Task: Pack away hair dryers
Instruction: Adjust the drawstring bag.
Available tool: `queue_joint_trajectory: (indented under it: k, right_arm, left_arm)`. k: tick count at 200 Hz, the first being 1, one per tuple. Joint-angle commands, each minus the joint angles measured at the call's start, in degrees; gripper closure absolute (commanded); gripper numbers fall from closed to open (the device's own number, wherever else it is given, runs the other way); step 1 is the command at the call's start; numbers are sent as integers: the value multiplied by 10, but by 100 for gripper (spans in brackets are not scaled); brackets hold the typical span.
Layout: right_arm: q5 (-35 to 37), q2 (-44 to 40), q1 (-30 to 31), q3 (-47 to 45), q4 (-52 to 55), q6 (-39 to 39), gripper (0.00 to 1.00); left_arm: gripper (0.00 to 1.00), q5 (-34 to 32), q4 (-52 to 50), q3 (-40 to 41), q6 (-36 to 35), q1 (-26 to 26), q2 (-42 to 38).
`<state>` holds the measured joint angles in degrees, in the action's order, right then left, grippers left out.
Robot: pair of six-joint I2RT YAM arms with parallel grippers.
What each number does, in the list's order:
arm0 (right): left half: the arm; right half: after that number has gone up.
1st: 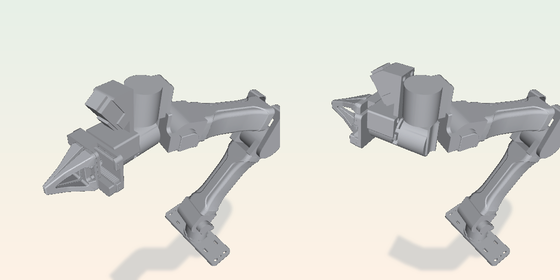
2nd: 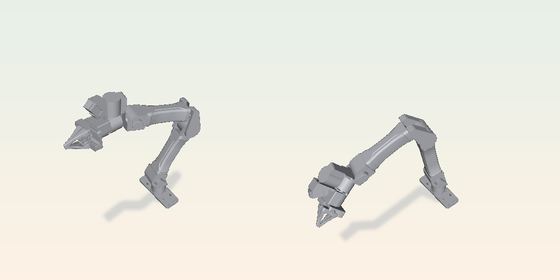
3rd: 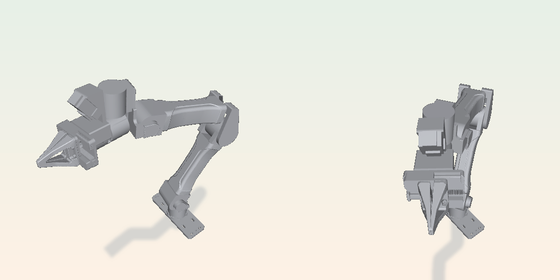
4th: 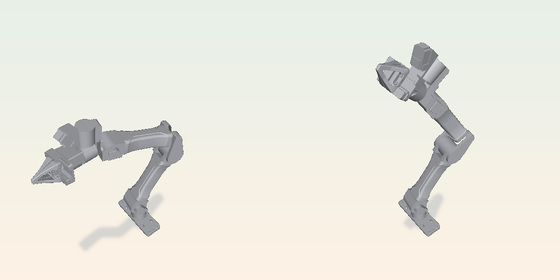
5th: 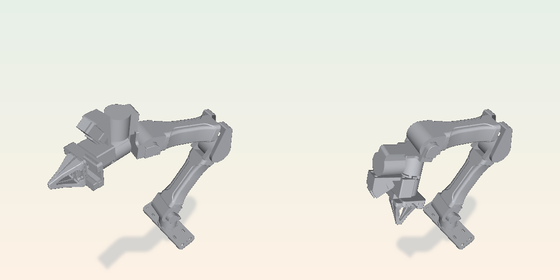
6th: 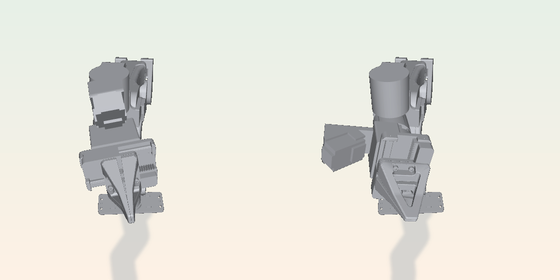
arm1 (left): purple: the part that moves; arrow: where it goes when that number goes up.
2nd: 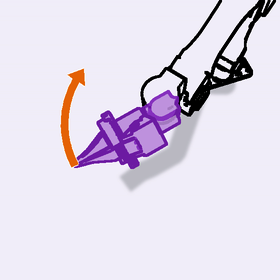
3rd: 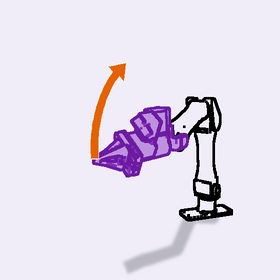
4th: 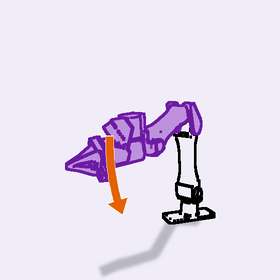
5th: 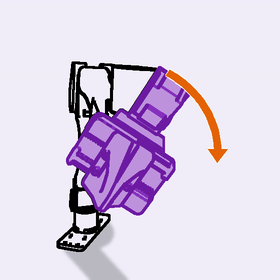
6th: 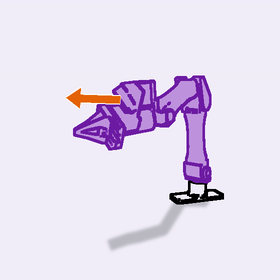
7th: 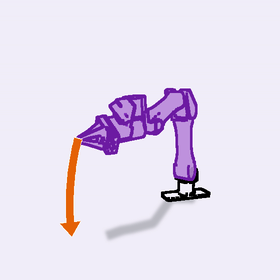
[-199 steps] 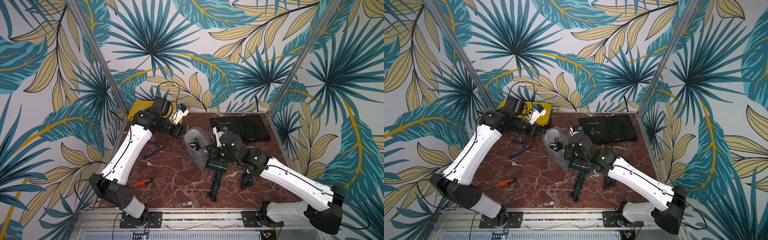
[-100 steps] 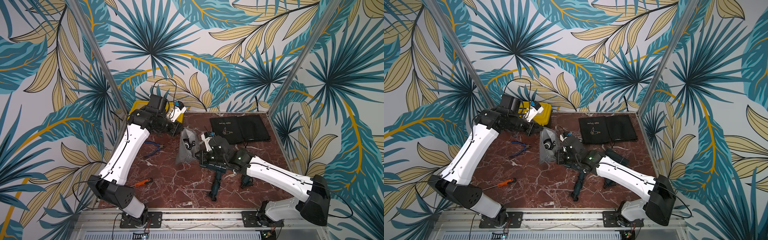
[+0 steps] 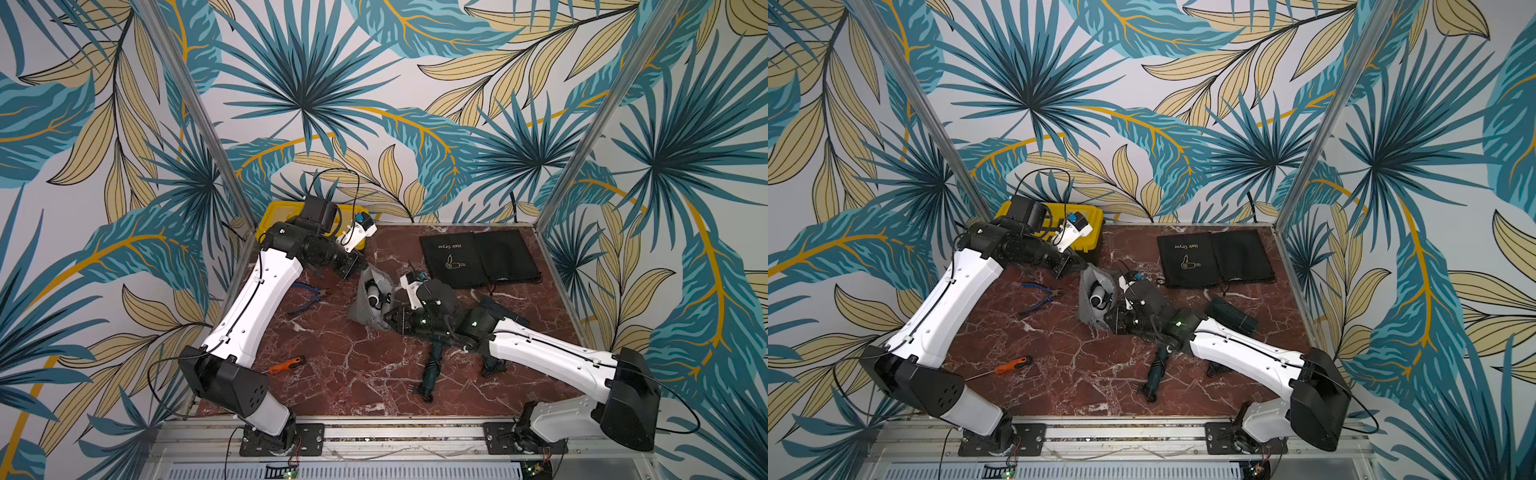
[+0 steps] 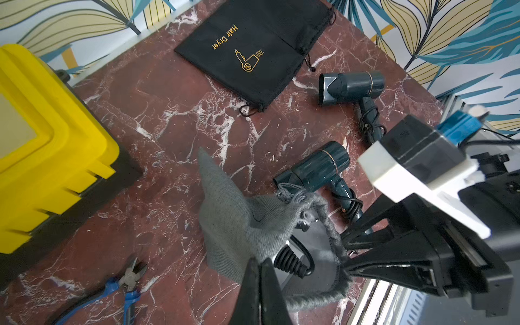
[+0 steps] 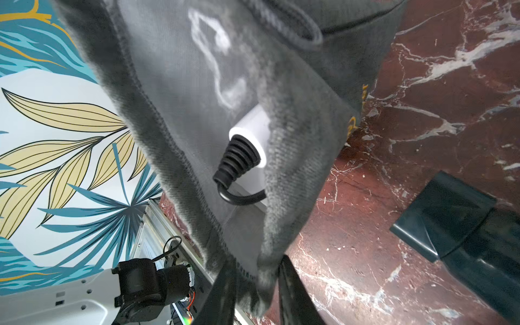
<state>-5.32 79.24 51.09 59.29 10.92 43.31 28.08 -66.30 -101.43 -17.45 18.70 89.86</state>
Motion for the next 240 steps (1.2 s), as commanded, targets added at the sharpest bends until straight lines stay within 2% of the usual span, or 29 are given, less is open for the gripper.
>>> queue_joint_trajectory:
  k: [1, 26, 47, 60, 81, 113, 135, 165, 197, 240]
  right_arm:
    - [-15, -7, 3, -10, 2, -6, 69]
    - [-33, -32, 2, -24, -2, -11, 66]
    - [7, -75, 2, -46, -2, -7, 63]
    - [31, -103, -2, -61, -6, 1, 58]
    - [27, -126, -19, -77, -33, 21, 53]
    - [-26, -101, -47, -81, -107, 56, 52]
    - [-57, -73, -75, -81, -162, 87, 51]
    - [-106, -24, -85, -85, -252, 133, 51]
    - [-128, 7, -85, -103, -323, 171, 51]
    - [-118, -5, -85, -135, -341, 182, 53]
  left_arm:
    - [100, 12, 20, 8, -23, -3, -25]
    - [100, 18, 20, 11, -46, -1, -26]
    - [100, 24, 20, 23, -88, 2, -34]
    - [100, 24, 20, 33, -107, 3, -38]
    - [100, 26, 20, 45, -120, 6, -41]
    - [100, 47, 20, 58, -127, 10, -50]
    - [100, 43, 20, 66, -129, 16, -54]
    - [100, 28, 21, 70, -129, 29, -54]
    - [100, 23, 20, 62, -129, 32, -46]
    - [100, 29, 20, 52, -128, 32, -42]
